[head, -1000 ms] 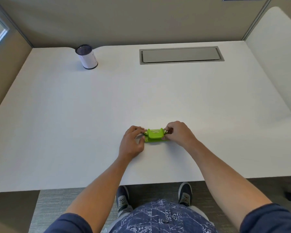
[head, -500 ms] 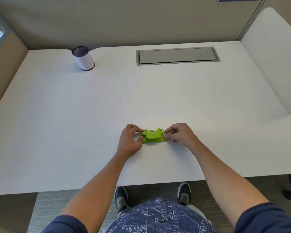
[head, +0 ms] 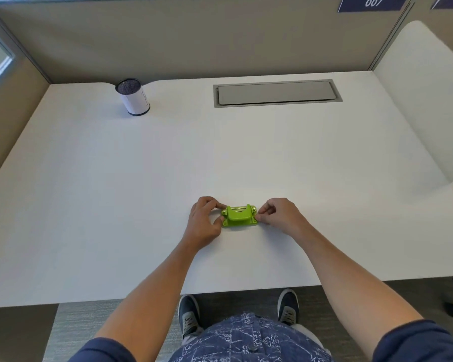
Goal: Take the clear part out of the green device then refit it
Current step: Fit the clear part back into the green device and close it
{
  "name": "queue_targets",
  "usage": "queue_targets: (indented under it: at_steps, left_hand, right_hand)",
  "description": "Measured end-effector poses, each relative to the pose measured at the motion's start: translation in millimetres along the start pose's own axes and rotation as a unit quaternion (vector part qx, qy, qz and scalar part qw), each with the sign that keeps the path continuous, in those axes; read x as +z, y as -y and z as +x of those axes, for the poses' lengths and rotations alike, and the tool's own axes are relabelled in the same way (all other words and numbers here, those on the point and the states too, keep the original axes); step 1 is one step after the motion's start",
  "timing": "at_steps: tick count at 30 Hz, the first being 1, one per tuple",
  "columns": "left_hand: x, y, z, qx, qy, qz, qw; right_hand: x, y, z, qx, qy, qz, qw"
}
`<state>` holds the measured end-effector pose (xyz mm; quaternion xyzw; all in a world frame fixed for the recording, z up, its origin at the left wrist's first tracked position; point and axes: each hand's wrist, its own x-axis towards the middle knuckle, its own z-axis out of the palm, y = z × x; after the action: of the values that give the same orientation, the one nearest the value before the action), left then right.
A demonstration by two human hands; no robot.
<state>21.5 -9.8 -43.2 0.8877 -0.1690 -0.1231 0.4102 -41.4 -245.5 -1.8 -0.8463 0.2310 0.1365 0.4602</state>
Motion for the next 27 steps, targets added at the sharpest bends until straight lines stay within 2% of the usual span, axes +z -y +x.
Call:
queue_targets:
  at_steps: [5,7,10,17,23,27]
  left_hand:
    - [-7,2,-4,0.017,0.044,0.002,0.999]
    - [-9,3,-5,0.026,0.053,0.014,0.998]
    - [-9,0,-4,0.022,0.052,0.021,0.998]
    - [-7,-11,-3,-0.007,0.060,0.034,0.998]
    - [-18,-19,0,-0.039,0.101,-0.123,0.987]
    - [-19,-20,3,-0.060,0.100,-0.134,0.984]
  right_hand:
    - [1,-9,-9,-0.030,0.028,0.066,0.997]
    - [1,-10,-9,-0.054,0.051,0.037,0.997]
    - [5,-10,-7,-0.087,0.043,-0.027,0.995]
    - [7,-9,-3,-0.076,0.059,-0.041,0.994]
    - [8,-16,-6,-0.094,0.067,0.066,0.991]
    - [13,-23,-8,-0.117,0.047,0.109,0.986]
